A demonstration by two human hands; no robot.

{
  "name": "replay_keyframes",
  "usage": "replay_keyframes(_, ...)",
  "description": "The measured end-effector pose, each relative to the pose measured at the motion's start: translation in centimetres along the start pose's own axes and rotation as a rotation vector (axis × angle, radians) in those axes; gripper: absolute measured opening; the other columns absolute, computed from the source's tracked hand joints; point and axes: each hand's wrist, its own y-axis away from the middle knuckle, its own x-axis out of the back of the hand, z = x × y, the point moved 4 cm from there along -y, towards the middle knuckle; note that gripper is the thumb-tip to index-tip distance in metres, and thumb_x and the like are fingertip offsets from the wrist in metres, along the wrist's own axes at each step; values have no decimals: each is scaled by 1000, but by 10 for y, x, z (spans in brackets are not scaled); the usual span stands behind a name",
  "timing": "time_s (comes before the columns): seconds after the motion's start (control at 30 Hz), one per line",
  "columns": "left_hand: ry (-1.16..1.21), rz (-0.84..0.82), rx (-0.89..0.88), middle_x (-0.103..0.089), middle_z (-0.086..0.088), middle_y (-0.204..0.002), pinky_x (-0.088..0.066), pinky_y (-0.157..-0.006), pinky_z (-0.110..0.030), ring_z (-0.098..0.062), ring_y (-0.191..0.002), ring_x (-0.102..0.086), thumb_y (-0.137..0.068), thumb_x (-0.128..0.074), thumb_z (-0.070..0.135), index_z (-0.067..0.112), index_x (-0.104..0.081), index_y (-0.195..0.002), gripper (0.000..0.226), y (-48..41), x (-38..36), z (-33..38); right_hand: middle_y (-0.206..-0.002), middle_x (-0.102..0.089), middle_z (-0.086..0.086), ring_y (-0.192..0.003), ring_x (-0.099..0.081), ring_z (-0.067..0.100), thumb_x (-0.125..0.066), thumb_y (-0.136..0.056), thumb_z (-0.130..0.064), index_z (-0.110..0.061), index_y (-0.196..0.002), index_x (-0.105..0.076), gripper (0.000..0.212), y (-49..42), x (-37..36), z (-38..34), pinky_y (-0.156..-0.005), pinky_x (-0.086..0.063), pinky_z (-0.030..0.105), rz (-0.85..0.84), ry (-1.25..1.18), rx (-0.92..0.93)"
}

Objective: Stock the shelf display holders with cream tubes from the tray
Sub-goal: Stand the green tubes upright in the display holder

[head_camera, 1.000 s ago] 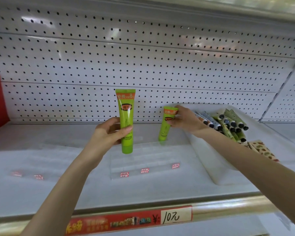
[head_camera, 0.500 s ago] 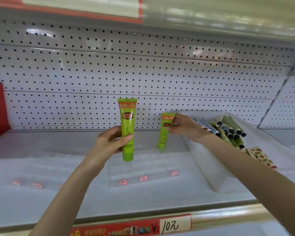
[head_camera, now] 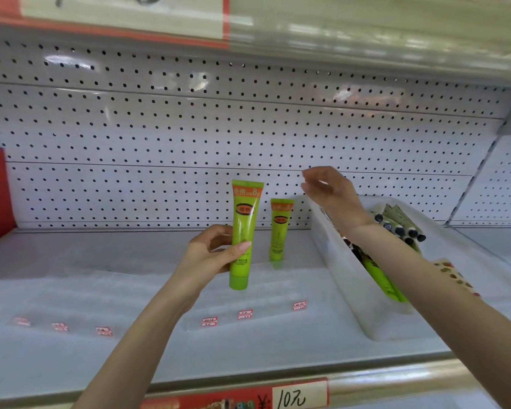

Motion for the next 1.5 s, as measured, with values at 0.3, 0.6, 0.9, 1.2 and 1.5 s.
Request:
replay_keyframes(0.3,11,-16,-47,-68,7,-78,-51,-61,-17,-3,-67,-65,-78,-69,8,6,-62,-98,21,2,-20,1,-94,-63,1,-79,-65,6,-55,-93,-19,-10,-101,-59,12,33,-42,-35,-66,-56,23,-223,-207,-98)
replay_keyframes(0.6,30,54,-103,-68,1,-84,-50,-62,-15,-2,-70,-65,-76,-72,7,11,-62,-89,16,4,-26,-1,-86,-64,3,-74,-67,6,-68,-82,-5,-15,-89,-56,16,43,-50,-38,-63,-54,19,-362,-137,-146)
replay_keyframes(0.9,-352,5,-142,-61,9,-115,-46,-87,-19,-9,-105,-58,-77,-65,41,20,-55,-118,47,8,-17,-9,-91,-63,10,-81,-67,15,-67,-82,0,-15,-87,-55,20,33,-35,-19,-80,-58,36,-328,-109,-156)
replay_keyframes(1.2,-1404,34,-277,-60,-3,-125,-37,-101,-51,-26,-115,-56,-81,-29,65,14,-58,-124,72,23,23,-45,-103,-60,19,-94,-62,29,-67,-78,7,-16,-86,-55,28,17,-14,25,-72,-57,26,-263,28,-154)
replay_keyframes(1.5,-1415,26,-250,-62,-2,-123,-39,-100,-48,-25,-113,-58,-83,-19,71,16,-59,-122,79,28,29,-51,-92,-62,8,-83,-62,19,-67,-76,10,-18,-88,-56,32,19,-18,39,-74,-56,27,-328,36,-177)
